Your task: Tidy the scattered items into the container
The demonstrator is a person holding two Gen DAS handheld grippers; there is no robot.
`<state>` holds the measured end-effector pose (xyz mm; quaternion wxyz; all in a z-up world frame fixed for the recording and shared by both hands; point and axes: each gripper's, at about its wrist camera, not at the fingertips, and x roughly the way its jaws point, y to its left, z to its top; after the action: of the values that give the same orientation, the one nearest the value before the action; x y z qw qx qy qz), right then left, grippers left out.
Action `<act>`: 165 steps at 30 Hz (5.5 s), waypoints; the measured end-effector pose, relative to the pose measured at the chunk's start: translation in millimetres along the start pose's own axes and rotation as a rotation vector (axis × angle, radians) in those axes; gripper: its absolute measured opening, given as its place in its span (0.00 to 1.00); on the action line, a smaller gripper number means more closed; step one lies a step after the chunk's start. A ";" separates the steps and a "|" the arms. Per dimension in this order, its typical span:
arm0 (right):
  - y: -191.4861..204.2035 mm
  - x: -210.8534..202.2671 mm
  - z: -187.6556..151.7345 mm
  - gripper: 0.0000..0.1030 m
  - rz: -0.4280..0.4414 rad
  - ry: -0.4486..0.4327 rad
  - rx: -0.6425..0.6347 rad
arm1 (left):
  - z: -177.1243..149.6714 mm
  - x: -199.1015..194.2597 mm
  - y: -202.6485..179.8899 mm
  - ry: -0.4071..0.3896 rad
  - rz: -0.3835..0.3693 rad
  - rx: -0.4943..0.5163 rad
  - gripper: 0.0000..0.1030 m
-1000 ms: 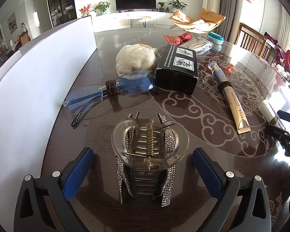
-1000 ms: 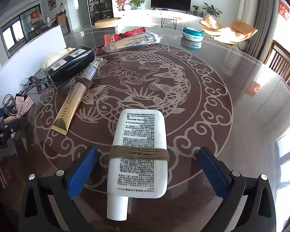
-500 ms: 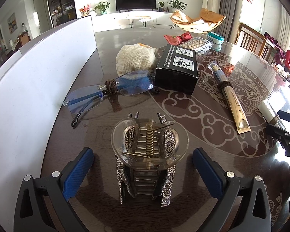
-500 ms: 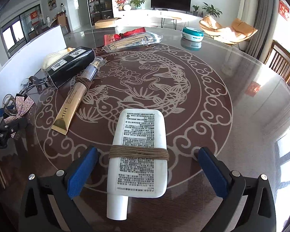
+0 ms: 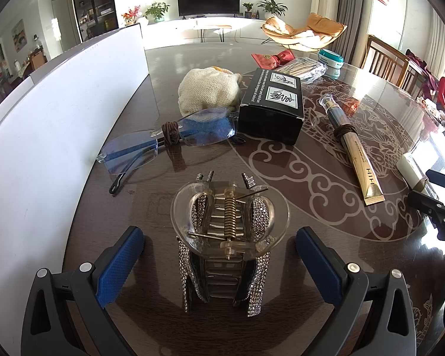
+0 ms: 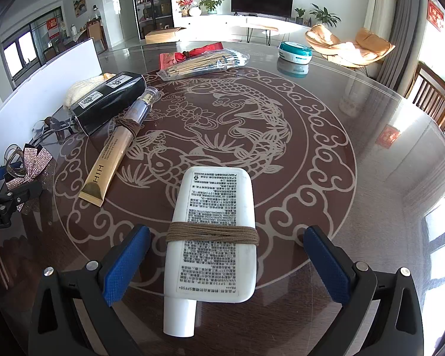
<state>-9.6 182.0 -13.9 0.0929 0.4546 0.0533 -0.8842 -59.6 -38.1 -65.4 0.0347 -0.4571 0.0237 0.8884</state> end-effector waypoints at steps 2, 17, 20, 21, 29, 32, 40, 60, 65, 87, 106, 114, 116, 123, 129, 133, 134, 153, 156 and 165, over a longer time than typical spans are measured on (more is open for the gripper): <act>-0.2 0.2 0.0 1.00 0.000 0.000 0.000 | -0.1 0.0 0.0 0.000 0.000 0.000 1.00; -0.7 0.9 0.4 1.00 0.000 0.000 0.000 | -0.6 -0.3 0.2 -0.001 0.000 0.000 1.00; -1.2 -0.8 -0.6 1.00 0.000 0.000 0.001 | -0.1 -0.9 0.9 -0.001 0.000 -0.001 1.00; -0.8 -1.3 -0.8 1.00 0.000 0.000 0.002 | -0.1 -0.9 0.9 -0.001 0.000 -0.001 1.00; -0.8 -0.9 -0.6 1.00 0.000 0.000 0.001 | -0.2 -0.9 0.9 -0.001 0.000 -0.001 1.00; -0.8 -0.8 -0.5 1.00 0.000 0.000 0.001 | -0.2 -0.8 0.9 -0.001 0.000 -0.001 1.00; -0.7 -0.8 -0.5 1.00 0.000 0.000 0.002 | -0.3 -0.7 0.8 -0.001 0.000 0.000 1.00; -0.9 -0.5 -0.5 1.00 0.000 0.000 0.002 | -0.2 -0.7 0.8 -0.002 0.000 -0.001 1.00; -1.0 -0.5 -0.5 1.00 0.000 0.000 0.002 | -0.3 -0.7 0.9 -0.002 0.000 -0.001 1.00; -1.0 -0.3 -0.4 1.00 0.001 0.000 0.002 | -0.5 -1.2 1.4 -0.003 -0.004 -0.001 1.00; -18.0 -9.1 23.2 0.52 0.191 0.247 -0.064 | 3.6 -16.2 -11.8 0.041 -0.059 0.096 0.54; -8.1 -47.3 29.3 0.52 0.190 0.216 -0.102 | -5.4 -57.3 0.8 -0.007 -0.145 0.036 0.54; -6.1 -40.5 27.3 0.52 0.165 0.247 -0.109 | -6.6 -58.5 2.9 -0.003 -0.149 0.024 0.53; 5.3 -55.1 61.5 0.52 0.185 0.232 -0.112 | 1.8 -99.8 15.4 -0.067 -0.184 0.000 0.54; 64.0 -88.3 137.1 0.52 0.215 0.174 -0.223 | 23.7 -150.0 71.8 -0.147 -0.158 -0.062 0.53; 137.5 -100.3 183.3 0.52 0.295 0.153 -0.310 | 22.3 -173.1 139.0 -0.169 -0.063 -0.125 0.54; 159.2 -101.4 192.2 0.52 0.325 0.155 -0.329 | 19.9 -176.5 158.2 -0.166 -0.026 -0.140 0.54; 472.9 -42.7 118.5 0.54 0.678 0.354 -0.653 | -40.8 -130.8 313.1 0.027 0.213 -0.421 0.54; 464.0 -39.8 120.2 0.59 0.669 0.356 -0.615 | -44.7 -128.6 313.9 0.029 0.206 -0.438 0.61; 373.9 -73.3 203.3 0.67 0.561 0.056 -0.495 | -19.9 -181.3 268.1 -0.143 0.170 -0.392 0.68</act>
<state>-49.8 -211.2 160.1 0.4372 0.4395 0.1414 -0.7718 39.3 -314.0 73.3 -0.1281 -0.3875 -0.1136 0.9059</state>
